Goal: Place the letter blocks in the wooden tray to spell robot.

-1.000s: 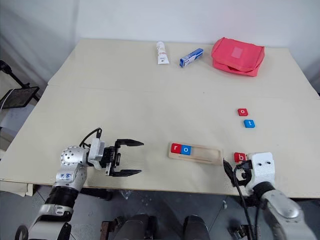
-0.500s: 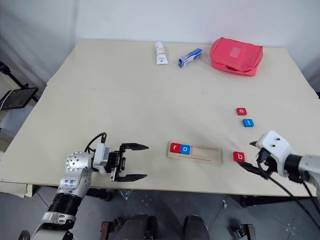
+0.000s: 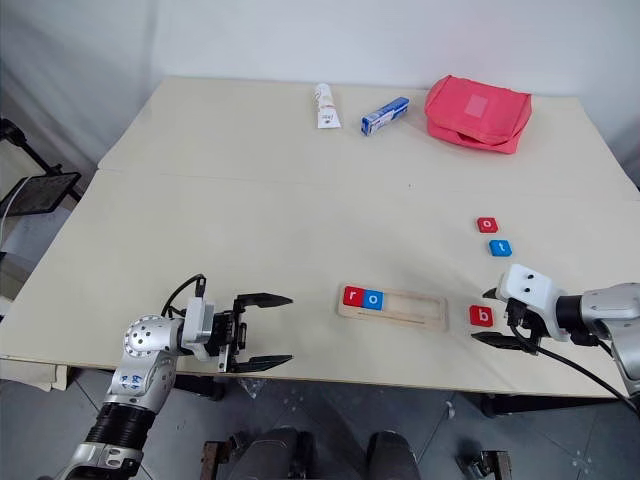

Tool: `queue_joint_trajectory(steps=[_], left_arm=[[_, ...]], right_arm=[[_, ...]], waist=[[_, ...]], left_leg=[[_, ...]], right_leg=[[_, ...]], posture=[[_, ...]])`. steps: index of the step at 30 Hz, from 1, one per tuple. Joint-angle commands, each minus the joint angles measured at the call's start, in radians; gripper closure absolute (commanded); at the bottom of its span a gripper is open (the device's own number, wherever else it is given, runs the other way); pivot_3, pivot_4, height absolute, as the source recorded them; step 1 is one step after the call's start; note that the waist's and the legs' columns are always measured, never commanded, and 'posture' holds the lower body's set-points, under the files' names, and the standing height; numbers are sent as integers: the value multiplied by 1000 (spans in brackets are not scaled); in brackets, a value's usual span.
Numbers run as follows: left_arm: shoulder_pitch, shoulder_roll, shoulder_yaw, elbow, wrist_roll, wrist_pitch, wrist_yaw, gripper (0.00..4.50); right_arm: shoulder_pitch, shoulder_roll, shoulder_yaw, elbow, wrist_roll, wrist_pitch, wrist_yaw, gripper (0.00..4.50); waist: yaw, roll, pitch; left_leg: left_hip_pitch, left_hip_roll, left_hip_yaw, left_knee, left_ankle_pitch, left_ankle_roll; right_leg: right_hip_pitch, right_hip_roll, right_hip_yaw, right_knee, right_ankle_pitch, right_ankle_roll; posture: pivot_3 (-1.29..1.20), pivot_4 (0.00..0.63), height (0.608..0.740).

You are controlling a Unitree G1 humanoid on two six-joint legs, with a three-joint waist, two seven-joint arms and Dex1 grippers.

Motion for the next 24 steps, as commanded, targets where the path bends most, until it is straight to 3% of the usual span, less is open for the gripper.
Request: queue_joint_trajectory(steps=[1,6,11,17,24], left_arm=[[1,0,-7,-20,-6,-12,9,0],[-24,-8,-12,6,-2,-19,8,0],[-59,-12,-14,54,0,-33,-2,0],[-125,-10,-8,169,3,-82,-37,0],[-159,-16,-12,224,7,-115,-50,0]], right_arm=[[12,-4,-3,-7,-14,1,-3,1474],[17,-15,-20,-17,-17,18,-15,3038],[-12,-56,-55,-82,4,116,-22,3037],[-118,-107,-55,-339,105,428,-17,3037],[-282,-45,88,-464,127,600,-46,3037]], waist=[[0,0,0],[1,0,0],[1,0,0],[-2,1,0],[0,0,1]], left_leg=[[0,0,0,0,0,0],[0,0,0,1,0,0],[0,0,0,1,0,0],[-1,1,1,1,0,0],[-1,1,0,1,-1,-1]], right_leg=[[0,0,0,0,0,0],[0,0,0,0,0,0],[0,0,0,0,0,0],[-2,0,0,0,0,0],[-2,1,0,0,0,0]], posture=[[0,150,740],[0,150,740],[0,150,740],[0,150,740],[0,150,740]])
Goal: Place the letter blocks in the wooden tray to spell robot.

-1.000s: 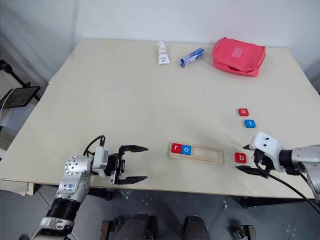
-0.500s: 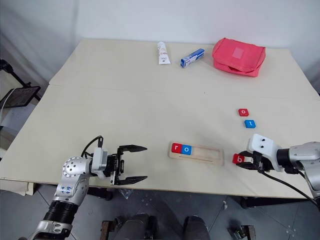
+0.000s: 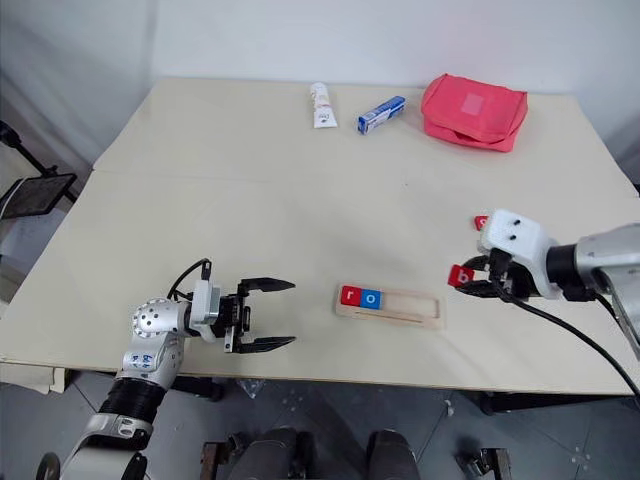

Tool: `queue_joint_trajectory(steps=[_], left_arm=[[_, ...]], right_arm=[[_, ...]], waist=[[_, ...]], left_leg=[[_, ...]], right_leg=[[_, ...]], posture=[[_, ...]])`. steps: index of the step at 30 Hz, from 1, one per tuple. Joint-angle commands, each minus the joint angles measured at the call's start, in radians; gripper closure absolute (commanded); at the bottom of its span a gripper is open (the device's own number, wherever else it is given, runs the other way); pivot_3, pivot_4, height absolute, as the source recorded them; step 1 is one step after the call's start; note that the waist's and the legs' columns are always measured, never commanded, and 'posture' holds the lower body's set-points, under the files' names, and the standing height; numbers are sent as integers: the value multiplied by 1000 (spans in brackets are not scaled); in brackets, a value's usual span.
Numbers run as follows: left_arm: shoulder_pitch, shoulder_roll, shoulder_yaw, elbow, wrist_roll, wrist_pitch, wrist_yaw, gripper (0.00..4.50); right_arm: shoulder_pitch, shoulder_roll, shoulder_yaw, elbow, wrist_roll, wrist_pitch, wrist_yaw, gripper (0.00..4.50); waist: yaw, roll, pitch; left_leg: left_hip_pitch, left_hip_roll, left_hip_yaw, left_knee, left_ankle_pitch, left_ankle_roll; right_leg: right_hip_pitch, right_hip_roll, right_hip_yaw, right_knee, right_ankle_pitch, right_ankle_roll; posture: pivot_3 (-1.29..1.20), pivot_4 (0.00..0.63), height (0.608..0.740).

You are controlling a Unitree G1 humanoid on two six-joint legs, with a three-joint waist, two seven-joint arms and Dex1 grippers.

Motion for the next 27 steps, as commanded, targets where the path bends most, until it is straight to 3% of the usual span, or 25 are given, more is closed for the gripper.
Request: queue_joint_trajectory(steps=[1,10,27], left_arm=[[-10,-6,2,12,2,-23,-8,0],[2,-1,-2,11,2,-38,-31,0],[67,7,-4,-79,-2,-26,5,0]], right_arm=[[-57,37,83,-38,-11,50,-20,3037],[-172,141,269,-21,-70,53,-15,3037],[-192,211,353,21,-150,18,-19,3037]], waist=[[2,0,0],[-3,0,0],[-3,0,0]], left_leg=[[0,0,-1,0,0,0],[-1,-1,0,0,0,0],[-1,-1,-1,0,0,0]], right_leg=[[0,0,0,0,0,0],[-2,0,-1,2,0,0],[-2,-1,-1,3,0,0]], posture=[[0,150,740],[0,150,740],[0,150,740]])
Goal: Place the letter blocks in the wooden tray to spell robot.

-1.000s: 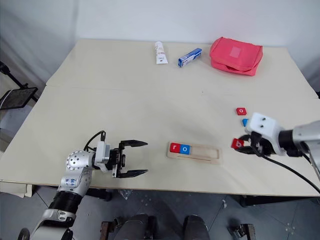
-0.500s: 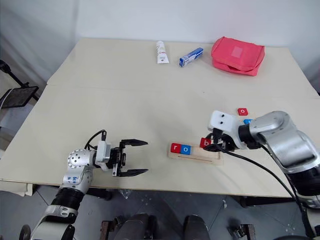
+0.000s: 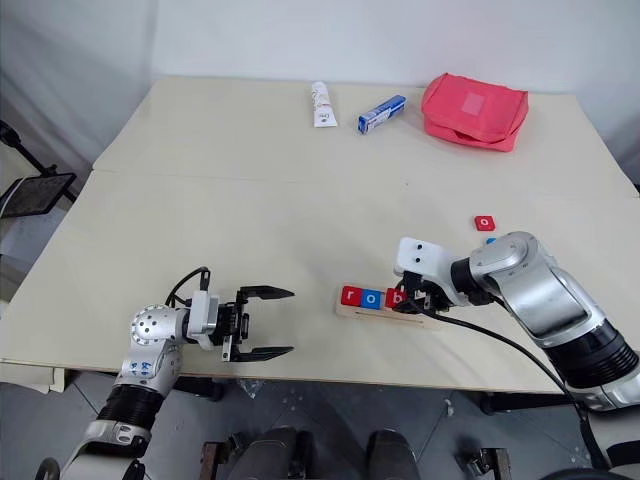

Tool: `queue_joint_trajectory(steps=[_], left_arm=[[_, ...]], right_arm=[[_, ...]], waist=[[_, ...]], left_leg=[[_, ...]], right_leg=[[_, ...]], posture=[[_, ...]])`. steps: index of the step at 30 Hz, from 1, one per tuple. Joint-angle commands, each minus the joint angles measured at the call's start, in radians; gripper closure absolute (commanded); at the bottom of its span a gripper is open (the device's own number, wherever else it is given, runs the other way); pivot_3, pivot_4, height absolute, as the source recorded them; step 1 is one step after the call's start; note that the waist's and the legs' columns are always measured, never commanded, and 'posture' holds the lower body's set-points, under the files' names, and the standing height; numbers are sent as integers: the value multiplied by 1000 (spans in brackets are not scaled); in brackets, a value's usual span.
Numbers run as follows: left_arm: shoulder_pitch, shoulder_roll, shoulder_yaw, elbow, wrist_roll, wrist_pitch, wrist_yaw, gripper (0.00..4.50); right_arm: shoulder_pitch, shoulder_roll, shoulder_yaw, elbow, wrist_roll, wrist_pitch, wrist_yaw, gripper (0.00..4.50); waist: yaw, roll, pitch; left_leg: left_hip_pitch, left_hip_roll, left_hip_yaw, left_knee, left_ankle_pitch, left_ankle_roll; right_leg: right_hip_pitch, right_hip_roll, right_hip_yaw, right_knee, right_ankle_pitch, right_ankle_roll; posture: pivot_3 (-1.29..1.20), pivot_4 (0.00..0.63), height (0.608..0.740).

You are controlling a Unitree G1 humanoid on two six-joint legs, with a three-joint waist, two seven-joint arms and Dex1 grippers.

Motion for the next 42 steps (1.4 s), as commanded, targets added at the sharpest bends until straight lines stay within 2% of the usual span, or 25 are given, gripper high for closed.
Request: queue_joint_trajectory(steps=[1,11,12,18,19,24,29,32,38,42], left_arm=[[16,1,-2,-46,-3,3,14,0],[20,2,-2,-53,-1,4,30,0],[18,1,-3,-52,1,3,32,0],[9,0,-4,-46,2,5,38,0],[7,0,-4,-45,2,5,38,0],[-4,-2,-5,-34,3,5,37,0],[-19,-5,-6,-17,5,3,35,0],[-27,-6,-7,-7,5,1,32,0],[-47,-7,-8,22,5,-3,24,0],[-75,-17,-10,48,5,0,20,0]], right_arm=[[-15,9,-1,-15,-13,-13,6,3037],[-24,23,16,-1,-33,-21,10,3037],[-25,26,15,0,-36,-21,10,2285],[-29,32,6,-17,-34,-7,5,282],[-29,30,2,-24,-31,-2,5,54],[-8,9,-50,-85,12,43,5,54],[114,-53,-183,-164,93,79,4,54],[213,-69,-306,-194,137,107,-37,54],[354,0,-581,-158,201,148,-186,54],[434,52,-751,-76,181,76,-300,54]], waist=[[2,0,0],[1,0,0],[1,0,0],[1,0,0],[1,0,0],[1,0,0],[10,0,0],[13,0,0],[17,-1,0],[24,-1,0]], left_leg=[[0,0,0,0,0,0],[0,0,0,0,0,0],[0,0,0,0,0,0],[0,0,0,0,0,0],[0,0,0,0,0,0],[0,0,0,0,0,0],[0,-1,-1,0,0,0],[0,-1,-1,0,-1,1],[0,-1,0,0,0,1],[0,-1,0,0,0,1]], right_leg=[[0,0,0,0,0,0],[0,0,0,0,0,0],[0,0,0,0,0,0],[0,0,0,0,0,0],[0,0,0,0,0,0],[0,0,0,0,0,0],[1,-1,0,0,0,0],[1,-1,0,0,0,0],[1,-1,0,-1,0,0],[1,0,0,0,0,0]], posture=[[0,150,740],[0,150,740],[0,150,740],[0,150,740],[0,150,740],[0,150,740],[0,150,740],[0,150,740],[0,150,740],[0,150,740]])
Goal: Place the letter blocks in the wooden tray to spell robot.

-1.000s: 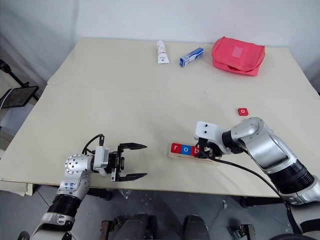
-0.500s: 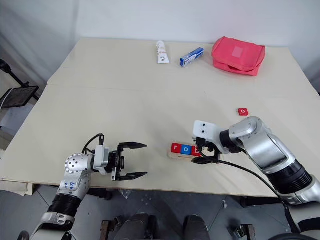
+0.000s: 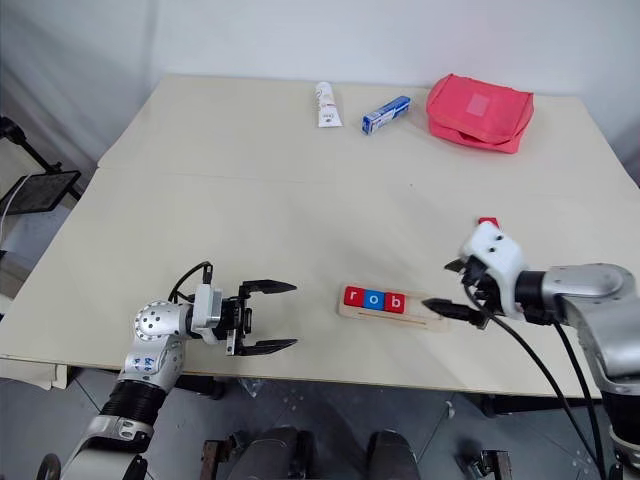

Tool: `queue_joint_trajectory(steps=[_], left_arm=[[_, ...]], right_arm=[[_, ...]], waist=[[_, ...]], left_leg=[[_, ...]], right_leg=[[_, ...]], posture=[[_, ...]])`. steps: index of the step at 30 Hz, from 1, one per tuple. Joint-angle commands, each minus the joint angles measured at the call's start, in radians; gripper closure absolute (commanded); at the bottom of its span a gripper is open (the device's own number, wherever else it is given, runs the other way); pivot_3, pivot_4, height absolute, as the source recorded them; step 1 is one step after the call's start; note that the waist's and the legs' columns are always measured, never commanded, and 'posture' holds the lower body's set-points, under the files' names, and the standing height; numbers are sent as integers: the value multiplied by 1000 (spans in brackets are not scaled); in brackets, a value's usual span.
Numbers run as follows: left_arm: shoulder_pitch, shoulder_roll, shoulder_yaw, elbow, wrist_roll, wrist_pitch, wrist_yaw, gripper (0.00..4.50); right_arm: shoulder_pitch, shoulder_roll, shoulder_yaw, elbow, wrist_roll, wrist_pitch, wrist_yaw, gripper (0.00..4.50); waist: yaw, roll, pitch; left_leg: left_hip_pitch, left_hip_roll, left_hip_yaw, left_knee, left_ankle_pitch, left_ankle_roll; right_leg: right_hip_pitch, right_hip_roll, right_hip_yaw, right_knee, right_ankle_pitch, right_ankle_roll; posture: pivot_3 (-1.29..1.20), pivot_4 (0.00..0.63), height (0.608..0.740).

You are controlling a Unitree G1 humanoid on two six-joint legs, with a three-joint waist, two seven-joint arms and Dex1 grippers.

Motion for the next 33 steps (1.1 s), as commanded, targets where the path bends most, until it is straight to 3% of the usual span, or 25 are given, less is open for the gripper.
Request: queue_joint_trajectory(steps=[1,12,33], left_arm=[[-29,-11,1,18,3,-9,-5,0],[-102,-20,14,139,0,-37,-61,0],[-156,-12,27,221,7,-65,-110,0]], right_arm=[[41,44,-159,77,-12,-70,-111,54],[133,138,-250,228,-8,-286,-227,54],[143,169,-238,208,44,-293,-303,54]], waist=[[6,0,0],[4,0,0],[4,0,0]], left_leg=[[0,0,0,0,0,0],[0,0,2,-1,0,1],[0,0,2,-1,0,1]], right_leg=[[0,0,0,0,0,0],[0,0,0,0,0,0],[0,0,0,0,0,0]], posture=[[0,150,740],[0,150,740],[0,150,740]])
